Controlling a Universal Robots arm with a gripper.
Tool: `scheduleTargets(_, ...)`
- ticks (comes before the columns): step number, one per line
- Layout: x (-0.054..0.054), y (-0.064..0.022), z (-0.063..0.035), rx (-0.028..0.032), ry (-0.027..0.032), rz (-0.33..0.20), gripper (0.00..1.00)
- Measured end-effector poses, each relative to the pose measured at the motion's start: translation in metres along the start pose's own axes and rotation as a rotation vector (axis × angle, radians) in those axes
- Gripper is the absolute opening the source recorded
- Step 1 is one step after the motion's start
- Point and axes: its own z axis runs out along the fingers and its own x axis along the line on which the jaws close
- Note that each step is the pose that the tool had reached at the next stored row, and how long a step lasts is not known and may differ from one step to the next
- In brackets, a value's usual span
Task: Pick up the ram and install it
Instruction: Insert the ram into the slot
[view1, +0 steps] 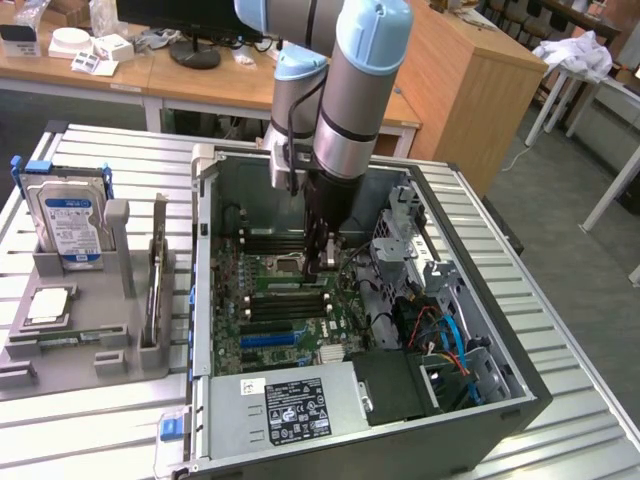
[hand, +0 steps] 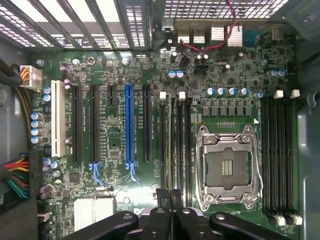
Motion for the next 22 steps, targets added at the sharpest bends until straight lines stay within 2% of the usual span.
scheduleTargets(12,0.0,-0.0003,0.0109,0.0,0.0,0.0,0.12)
scheduleTargets(22,0.003,-0.0004,0.0114,0.0,-0.0005,0.0,0.12)
